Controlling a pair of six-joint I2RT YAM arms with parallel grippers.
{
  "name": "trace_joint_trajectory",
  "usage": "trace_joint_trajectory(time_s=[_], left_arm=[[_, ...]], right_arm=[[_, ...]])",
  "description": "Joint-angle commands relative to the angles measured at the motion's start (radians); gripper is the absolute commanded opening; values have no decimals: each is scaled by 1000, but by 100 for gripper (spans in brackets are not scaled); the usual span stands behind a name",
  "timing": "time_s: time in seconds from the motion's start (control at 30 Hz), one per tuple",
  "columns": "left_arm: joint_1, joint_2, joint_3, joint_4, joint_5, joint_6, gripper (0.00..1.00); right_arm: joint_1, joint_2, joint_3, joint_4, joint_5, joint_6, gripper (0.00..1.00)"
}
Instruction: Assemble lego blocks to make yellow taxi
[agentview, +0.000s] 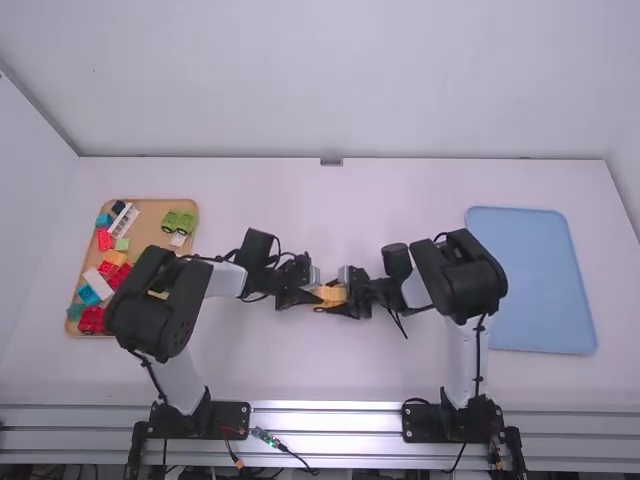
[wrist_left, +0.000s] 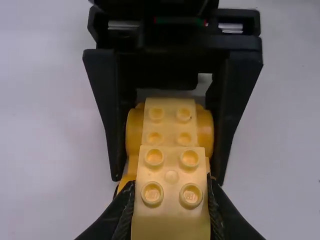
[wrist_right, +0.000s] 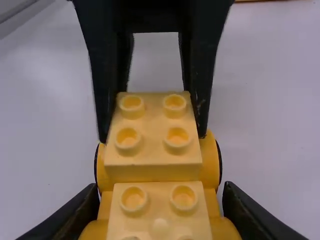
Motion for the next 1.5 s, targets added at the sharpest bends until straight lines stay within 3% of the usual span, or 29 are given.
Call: trace_joint_trajectory(time_s=[0.0, 0.4, 0.43, 0.47, 0.53, 0.63, 0.87, 1.1, 1.47], left_arm=[[-9, 39, 8, 7, 52, 32, 2], [-8, 64, -19, 37, 40, 11, 5], [-9, 63, -19, 41, 39, -9, 8], [-9, 62, -18, 40, 40, -15, 20], [-9, 61, -18, 41, 40, -13, 22], [-9, 61, -18, 40, 40, -14, 43], [-9, 57, -14, 41, 40, -18, 66], [-8, -11, 7, 28, 40, -89, 67], [-8, -139, 5, -69, -31, -89, 84]], right_arm=[[8, 15, 7, -16, 17, 13, 35], [7, 15, 5, 24, 48, 72, 36], [7, 15, 5, 27, 52, 76, 35], [8, 15, 5, 27, 51, 75, 35], [10, 15, 5, 30, 51, 76, 35], [8, 15, 5, 29, 74, 76, 35], [8, 15, 5, 27, 77, 76, 35], [8, 15, 5, 26, 77, 76, 36], [8, 15, 6, -4, 69, 46, 36]])
